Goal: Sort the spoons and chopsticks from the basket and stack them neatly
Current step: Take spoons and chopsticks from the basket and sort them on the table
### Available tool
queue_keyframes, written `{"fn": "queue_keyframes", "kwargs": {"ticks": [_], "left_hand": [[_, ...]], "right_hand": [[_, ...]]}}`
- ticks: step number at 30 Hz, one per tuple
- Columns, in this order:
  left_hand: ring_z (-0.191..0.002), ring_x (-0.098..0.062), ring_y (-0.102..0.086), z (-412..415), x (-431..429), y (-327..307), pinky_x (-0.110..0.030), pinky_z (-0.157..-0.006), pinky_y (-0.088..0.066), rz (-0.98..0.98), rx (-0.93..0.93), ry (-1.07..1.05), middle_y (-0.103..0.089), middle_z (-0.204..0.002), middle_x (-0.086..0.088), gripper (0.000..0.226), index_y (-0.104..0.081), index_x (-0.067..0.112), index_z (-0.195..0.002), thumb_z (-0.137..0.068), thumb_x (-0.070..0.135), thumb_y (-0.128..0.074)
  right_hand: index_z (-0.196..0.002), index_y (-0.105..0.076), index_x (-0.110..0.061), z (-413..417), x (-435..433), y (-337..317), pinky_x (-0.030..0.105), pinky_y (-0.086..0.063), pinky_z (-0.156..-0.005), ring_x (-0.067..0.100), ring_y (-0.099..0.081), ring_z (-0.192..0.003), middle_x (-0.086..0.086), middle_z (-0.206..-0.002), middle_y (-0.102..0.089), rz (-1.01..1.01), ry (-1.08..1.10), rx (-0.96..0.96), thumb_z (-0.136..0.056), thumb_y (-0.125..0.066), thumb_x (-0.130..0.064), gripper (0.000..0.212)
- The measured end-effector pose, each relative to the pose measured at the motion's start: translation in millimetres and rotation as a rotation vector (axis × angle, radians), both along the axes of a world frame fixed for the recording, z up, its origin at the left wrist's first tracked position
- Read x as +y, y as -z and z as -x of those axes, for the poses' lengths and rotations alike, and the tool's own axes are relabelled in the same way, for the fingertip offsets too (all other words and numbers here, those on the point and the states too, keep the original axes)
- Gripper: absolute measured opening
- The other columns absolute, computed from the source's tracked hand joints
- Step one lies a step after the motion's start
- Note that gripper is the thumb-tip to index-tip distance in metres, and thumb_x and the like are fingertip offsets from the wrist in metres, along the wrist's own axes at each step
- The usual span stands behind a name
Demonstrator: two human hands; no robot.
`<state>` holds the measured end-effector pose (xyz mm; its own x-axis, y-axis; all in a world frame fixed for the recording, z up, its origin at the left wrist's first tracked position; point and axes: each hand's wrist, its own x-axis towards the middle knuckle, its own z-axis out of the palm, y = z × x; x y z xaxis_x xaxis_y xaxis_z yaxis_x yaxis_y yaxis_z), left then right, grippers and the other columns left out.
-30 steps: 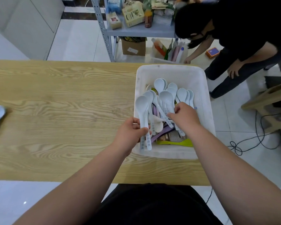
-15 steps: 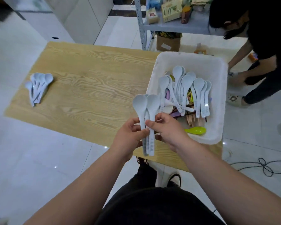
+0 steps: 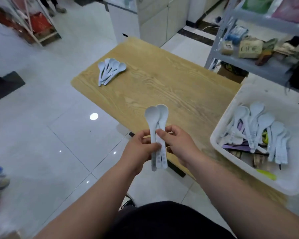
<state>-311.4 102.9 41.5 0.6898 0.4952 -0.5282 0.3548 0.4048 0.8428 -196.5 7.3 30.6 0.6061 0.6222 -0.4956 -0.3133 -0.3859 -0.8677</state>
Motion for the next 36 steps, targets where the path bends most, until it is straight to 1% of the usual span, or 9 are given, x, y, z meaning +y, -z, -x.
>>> {"fn": "queue_keyframes", "kwargs": {"ticks": [3,7,9,12,15,20,28,32,36], "left_hand": [[-0.093,-0.027,-0.075,31.9,52.2,-7.2,-0.048,-0.086,-0.06,-0.034,-0.021,-0.044,-0.076,-0.101,-0.01,0.044,-0.058,0.016,-0.125,-0.087,-0.005,-0.066],[-0.093,-0.025,-0.075,72.9,113.9,-11.1,-0.048,-0.085,-0.06,-0.045,-0.024,-0.09,-0.077,-0.101,-0.007,0.042,-0.058,0.016,-0.123,-0.087,-0.004,-0.068],[-0.092,-0.025,-0.075,85.6,139.2,-9.3,-0.048,-0.086,-0.06,-0.041,-0.021,-0.106,-0.077,-0.099,-0.006,0.04,-0.058,0.017,-0.121,-0.087,-0.003,-0.068],[-0.091,-0.025,-0.075,90.1,171.0,-4.6,-0.047,-0.084,-0.06,-0.032,-0.007,-0.107,-0.077,-0.098,-0.007,0.04,-0.058,0.017,-0.121,-0.087,-0.003,-0.068],[-0.091,-0.025,-0.075,78.1,196.0,2.6,-0.044,-0.082,-0.061,-0.025,0.021,-0.068,-0.077,-0.099,-0.008,0.041,-0.059,0.018,-0.122,-0.088,-0.003,-0.067],[-0.09,-0.029,-0.075,36.6,237.0,13.2,-0.044,-0.079,-0.062,-0.028,0.078,-0.015,-0.074,-0.101,-0.014,0.04,-0.061,0.02,-0.121,-0.089,-0.003,-0.066],[-0.094,-0.033,-0.074,-31.3,326.7,15.1,-0.053,-0.084,-0.06,-0.056,0.151,-0.033,-0.066,-0.112,-0.025,0.04,-0.064,0.02,-0.123,-0.089,-0.001,-0.067],[-0.093,-0.03,-0.074,-58.4,364.5,20.5,-0.042,-0.076,-0.061,0.018,0.128,-0.02,-0.074,-0.101,-0.014,0.029,-0.068,0.019,-0.117,-0.096,0.001,-0.06],[-0.095,-0.031,-0.074,-76.9,410.4,38.6,-0.049,-0.085,-0.06,0.069,0.149,-0.01,-0.072,-0.085,-0.006,0.029,-0.068,0.014,-0.119,-0.096,-0.001,-0.058]], "right_hand": [[-0.102,-0.064,-0.015,24.1,53.1,-8.7,0.038,-0.057,-0.079,0.026,-0.074,-0.087,0.007,-0.096,-0.076,-0.019,-0.067,-0.008,-0.092,-0.069,-0.036,0.024],[-0.1,-0.067,-0.017,54.8,119.2,-11.6,0.054,-0.058,-0.09,0.034,-0.073,-0.093,0.009,-0.096,-0.076,-0.015,-0.161,-0.013,-0.078,-0.075,-0.039,0.033],[-0.101,-0.067,-0.017,65.0,146.6,-8.5,0.056,-0.056,-0.093,0.034,-0.073,-0.094,0.01,-0.096,-0.077,-0.017,-0.166,0.007,-0.082,-0.077,-0.034,0.027],[-0.107,-0.07,-0.02,69.1,177.6,-5.8,0.047,-0.057,-0.086,0.017,-0.074,-0.079,0.004,-0.094,-0.078,-0.009,-0.178,0.047,-0.089,-0.074,-0.029,0.02],[-0.105,-0.075,-0.021,58.6,198.3,-1.6,0.03,-0.047,-0.076,0.002,-0.068,-0.068,-0.002,-0.091,-0.078,0.017,-0.211,0.064,-0.093,-0.068,-0.026,0.014],[-0.104,-0.074,-0.023,19.0,235.5,19.5,0.03,-0.048,-0.077,0.015,-0.072,-0.088,-0.002,-0.097,-0.078,0.044,-0.149,0.119,-0.091,-0.07,-0.024,0.014],[-0.103,-0.072,-0.021,-49.3,328.9,32.0,0.03,-0.047,-0.073,0.014,-0.068,-0.084,-0.003,-0.091,-0.075,0.022,-0.124,0.206,-0.091,-0.071,-0.019,0.013],[-0.106,-0.071,-0.018,-74.0,361.8,34.8,0.03,-0.046,-0.07,0.016,-0.069,-0.084,0.0,-0.094,-0.077,0.04,-0.081,0.23,-0.094,-0.067,-0.019,0.012],[-0.105,-0.071,-0.017,-91.0,397.5,50.3,0.029,-0.046,-0.066,0.018,-0.067,-0.084,0.005,-0.098,-0.077,0.094,-0.042,0.23,-0.095,-0.066,-0.019,0.011]]}}
